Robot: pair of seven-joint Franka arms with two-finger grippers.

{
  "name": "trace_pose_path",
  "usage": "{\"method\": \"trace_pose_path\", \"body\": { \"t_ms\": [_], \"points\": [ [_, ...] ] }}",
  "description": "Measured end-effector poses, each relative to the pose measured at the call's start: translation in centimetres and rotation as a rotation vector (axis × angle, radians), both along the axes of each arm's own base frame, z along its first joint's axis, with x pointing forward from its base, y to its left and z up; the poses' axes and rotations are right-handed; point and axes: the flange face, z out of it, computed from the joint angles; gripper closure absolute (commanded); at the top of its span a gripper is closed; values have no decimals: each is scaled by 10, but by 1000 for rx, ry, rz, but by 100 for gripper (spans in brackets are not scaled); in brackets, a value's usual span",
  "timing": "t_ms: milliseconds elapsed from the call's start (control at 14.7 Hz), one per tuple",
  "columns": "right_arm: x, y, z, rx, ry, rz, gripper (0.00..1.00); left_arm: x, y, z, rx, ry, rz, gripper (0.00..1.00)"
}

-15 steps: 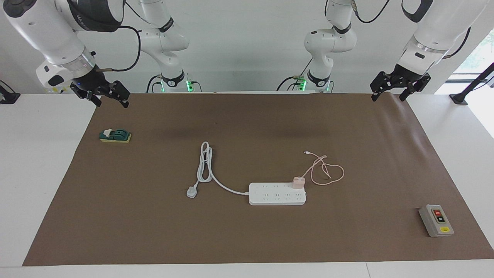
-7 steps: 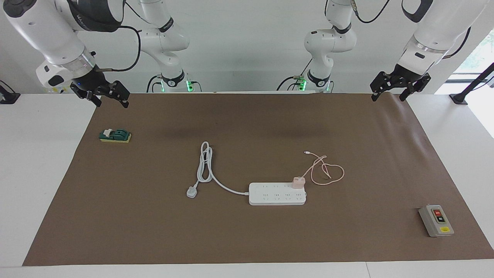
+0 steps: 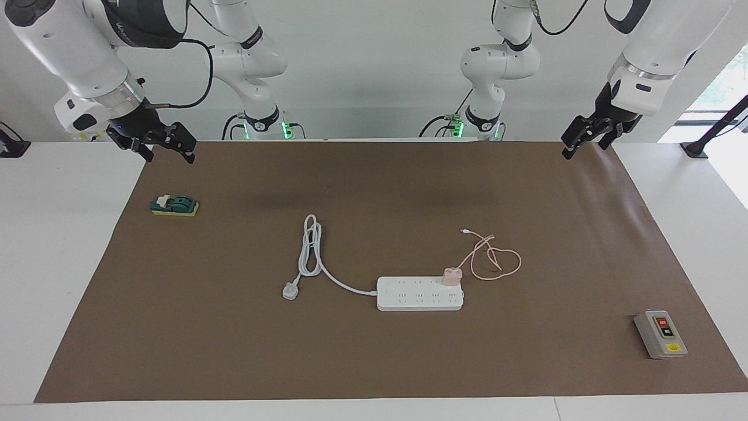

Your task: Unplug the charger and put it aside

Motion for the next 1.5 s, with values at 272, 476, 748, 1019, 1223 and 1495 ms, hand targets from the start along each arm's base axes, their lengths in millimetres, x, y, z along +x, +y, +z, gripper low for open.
{"method": "trace_pose_path", "body": {
  "t_ms": [272,476,748,1019,1223,1495],
  "points": [
    [0,0,0,0,0,0,0,11,-12,-11,-20,-69,372,0],
    [0,0,0,0,0,0,0,23,-12,-26,-49,-107,634,0],
    [0,0,0,1,1,-2,0,37,-14,-51,-53,-102,849,0],
    [1,7,-9,-14,34,-414,0,61,-36,-102,4,-98,1062,0],
    [4,46,-26,-28,89,-744,0,70,-55,-129,20,-64,1123,0],
    [23,96,-68,66,153,-1008,0,85,-79,-152,31,-36,1173,0]
  ]
}}
